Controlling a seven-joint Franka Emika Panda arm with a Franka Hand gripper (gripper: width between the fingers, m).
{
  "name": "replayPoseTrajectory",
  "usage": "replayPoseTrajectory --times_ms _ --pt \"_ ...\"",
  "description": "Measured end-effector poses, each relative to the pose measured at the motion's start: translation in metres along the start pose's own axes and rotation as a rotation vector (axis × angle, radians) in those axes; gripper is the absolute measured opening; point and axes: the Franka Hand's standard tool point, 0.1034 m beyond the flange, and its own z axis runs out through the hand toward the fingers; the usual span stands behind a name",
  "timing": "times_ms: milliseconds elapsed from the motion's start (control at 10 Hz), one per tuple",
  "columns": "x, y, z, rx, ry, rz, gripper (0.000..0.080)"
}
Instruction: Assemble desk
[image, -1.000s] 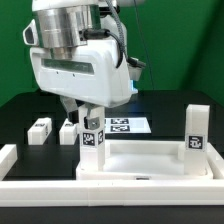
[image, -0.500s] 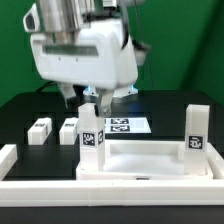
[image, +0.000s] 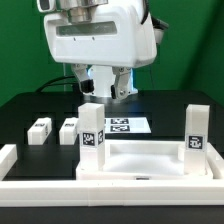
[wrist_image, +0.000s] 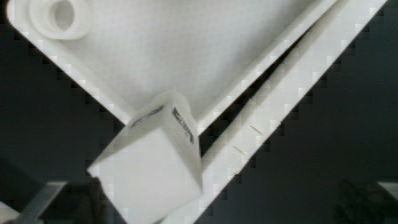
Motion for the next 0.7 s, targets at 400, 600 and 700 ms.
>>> replayPoseTrajectory --times_ms 400,600,700 --pt "-0.030 0.005 0.011 0.073 -0.024 0.438 0.0649" --pt "-0.031 0.006 0.012 0.062 -0.029 0.389 0.0649" --pt "-0.031 0.006 0.013 0.061 -0.029 0.389 0.0649"
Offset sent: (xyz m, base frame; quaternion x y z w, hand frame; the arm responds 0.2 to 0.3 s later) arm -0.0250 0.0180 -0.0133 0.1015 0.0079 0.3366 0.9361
